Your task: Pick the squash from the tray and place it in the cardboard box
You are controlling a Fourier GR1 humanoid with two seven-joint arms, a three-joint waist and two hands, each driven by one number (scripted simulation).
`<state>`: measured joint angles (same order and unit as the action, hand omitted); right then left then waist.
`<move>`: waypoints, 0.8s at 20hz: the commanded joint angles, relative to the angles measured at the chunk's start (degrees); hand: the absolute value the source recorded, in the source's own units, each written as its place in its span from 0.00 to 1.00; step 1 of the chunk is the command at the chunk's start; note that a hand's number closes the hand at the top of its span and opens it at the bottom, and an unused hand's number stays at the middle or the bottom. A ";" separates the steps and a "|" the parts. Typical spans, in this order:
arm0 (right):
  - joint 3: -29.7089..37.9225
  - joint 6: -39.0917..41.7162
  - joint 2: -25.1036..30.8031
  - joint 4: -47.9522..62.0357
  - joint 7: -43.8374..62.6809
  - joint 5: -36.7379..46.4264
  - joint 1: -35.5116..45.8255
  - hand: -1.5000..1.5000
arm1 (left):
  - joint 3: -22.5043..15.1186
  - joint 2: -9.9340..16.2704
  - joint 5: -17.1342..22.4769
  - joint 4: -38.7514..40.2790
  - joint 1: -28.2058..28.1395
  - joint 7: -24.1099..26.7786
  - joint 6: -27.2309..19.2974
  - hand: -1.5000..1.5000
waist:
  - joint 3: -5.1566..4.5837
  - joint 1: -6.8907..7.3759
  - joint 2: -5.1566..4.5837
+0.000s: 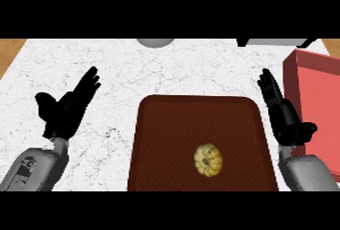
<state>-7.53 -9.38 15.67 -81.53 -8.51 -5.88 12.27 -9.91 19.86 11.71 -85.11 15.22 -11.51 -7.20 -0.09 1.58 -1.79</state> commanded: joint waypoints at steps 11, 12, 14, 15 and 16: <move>14.27 -9.03 10.55 -19.90 -45.05 10.53 -14.21 0.00 | -0.51 6.17 -9.68 4.21 -10.44 8.21 -2.55 0.50 | 0.43 -7.13 2.92; 12.52 -8.37 10.97 -21.77 -49.43 12.65 -15.65 0.00 | -0.89 6.03 -10.94 5.46 -9.94 8.51 -3.26 0.50 | 0.35 -7.00 2.69; 11.85 -10.94 12.63 -23.62 -55.61 19.10 -20.36 0.00 | -0.59 6.23 -10.70 4.61 -11.33 10.22 -3.11 0.50 | 0.23 -6.60 2.86; 12.32 -12.29 13.42 -24.88 -57.67 21.51 -23.30 0.00 | -0.19 6.49 -10.44 5.30 -11.15 9.87 -2.84 0.50 | 0.18 -7.05 2.79; 11.33 -14.47 12.34 -25.90 -58.45 24.73 -28.53 0.00 | 0.18 6.92 -10.10 4.49 -11.55 10.25 -2.52 0.50 | 0.16 -7.41 2.96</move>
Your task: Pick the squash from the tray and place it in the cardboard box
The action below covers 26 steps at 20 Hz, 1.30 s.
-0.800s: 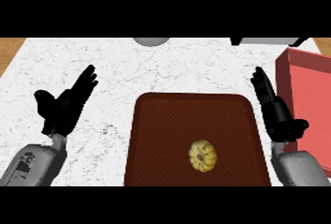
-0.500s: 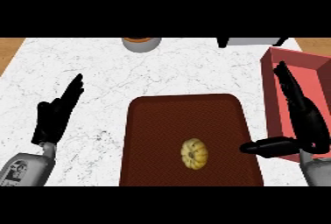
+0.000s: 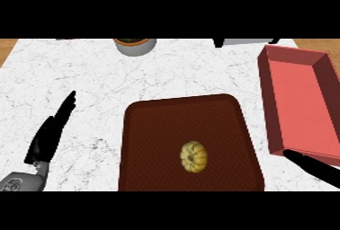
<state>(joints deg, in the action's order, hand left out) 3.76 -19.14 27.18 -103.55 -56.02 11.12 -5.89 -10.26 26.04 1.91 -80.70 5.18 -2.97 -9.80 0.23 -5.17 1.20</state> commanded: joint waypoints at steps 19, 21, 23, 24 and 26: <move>-19.73 -31.28 -26.89 -23.39 3.91 61.47 -58.48 0.00 | 0.26 -1.61 -2.54 5.56 1.72 6.36 1.41 0.50 | -0.44 2.87 -1.34; -21.90 -37.90 -27.00 -17.60 6.64 64.49 -59.60 0.00 | -0.09 -2.90 -3.11 5.78 2.34 5.77 0.54 0.50 | -0.35 2.86 -1.22; -22.83 -37.97 -27.07 -19.59 13.72 69.98 -59.88 0.00 | -1.28 -3.55 -4.05 4.10 2.74 4.09 0.38 0.50 | -0.35 3.54 -1.33; -26.29 -41.10 -27.09 -17.58 15.91 72.81 -61.98 0.00 | -0.13 -1.86 -2.87 4.36 1.75 5.15 2.03 0.50 | -0.40 3.09 -1.32; -27.31 -41.62 -27.12 -16.63 20.22 77.35 -62.03 0.00 | -0.52 -3.36 -3.58 4.73 6.70 1.08 1.65 0.50 | -0.33 3.16 -1.37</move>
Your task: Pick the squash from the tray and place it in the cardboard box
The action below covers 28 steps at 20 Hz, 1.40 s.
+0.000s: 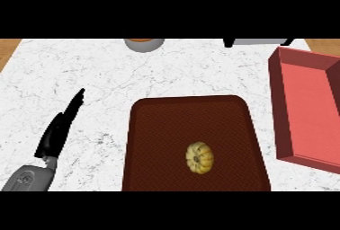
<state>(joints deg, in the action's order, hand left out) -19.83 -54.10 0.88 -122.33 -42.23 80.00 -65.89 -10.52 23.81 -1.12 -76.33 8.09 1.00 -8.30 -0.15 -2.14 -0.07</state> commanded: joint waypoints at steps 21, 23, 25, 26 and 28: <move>-12.63 16.04 -0.87 14.30 49.08 41.23 31.07 0.00 | 2.31 -3.40 -3.94 4.79 1.76 3.46 2.97 0.50 | 0.13 1.87 0.00; -18.62 21.98 -0.87 10.42 52.22 45.56 28.87 0.00 | 2.31 -3.53 -4.06 1.60 -0.04 2.20 3.45 0.50 | 0.13 1.89 0.09; -16.51 20.66 -0.87 19.03 56.58 45.70 32.51 0.00 | 2.48 -3.30 -4.13 -1.30 -1.40 0.22 3.74 0.50 | 0.16 2.07 0.13; -16.27 23.24 -0.87 19.06 56.51 44.82 34.65 0.00 | 4.44 -2.80 -3.35 2.03 3.37 0.37 4.87 0.50 | 0.15 1.89 0.05; -18.48 24.51 -0.88 21.98 61.54 45.13 38.17 0.00 | 2.53 -4.01 -5.07 -3.56 -2.23 -1.12 3.43 0.50 | 0.17 2.22 0.14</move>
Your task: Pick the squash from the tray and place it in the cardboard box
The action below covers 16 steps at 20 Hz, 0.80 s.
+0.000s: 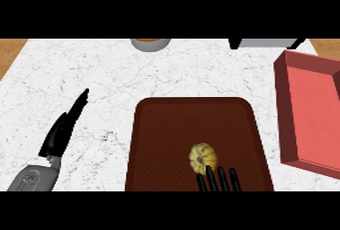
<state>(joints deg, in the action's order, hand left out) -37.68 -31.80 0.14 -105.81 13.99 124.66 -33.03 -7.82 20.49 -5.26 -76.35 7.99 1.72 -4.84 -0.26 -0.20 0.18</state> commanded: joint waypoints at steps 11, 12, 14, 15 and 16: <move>1.35 6.46 -0.09 10.92 9.23 -4.13 16.66 0.00 | 2.74 -2.03 -2.57 -1.04 -0.51 -0.49 1.96 0.50 | 0.27 0.37 -0.17; -1.45 8.05 -0.08 11.05 10.62 -0.69 14.33 0.00 | 4.02 -2.69 -2.84 6.49 2.56 3.43 2.51 0.50 | 0.25 -0.02 -0.22; -3.52 10.27 0.25 6.08 8.69 -1.02 12.12 0.00 | 3.38 -2.42 -2.49 -0.41 -1.64 0.25 3.27 0.50 | 0.26 0.22 -0.12; -0.74 8.53 0.37 9.36 8.83 -3.39 14.03 0.00 | 1.63 -3.43 -4.68 -3.78 -3.75 -0.31 0.97 0.50 | 0.28 0.41 -0.11; -4.48 11.09 -0.05 13.15 12.37 -2.57 16.95 0.00 | 3.63 -3.00 -2.93 -0.25 0.08 0.14 2.85 0.50 | 0.26 0.26 -0.18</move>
<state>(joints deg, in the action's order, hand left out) -41.15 -20.13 1.84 -99.31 22.69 122.09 -23.16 -4.98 17.91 -8.13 -76.30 7.42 2.24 -2.63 -0.72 -0.44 0.31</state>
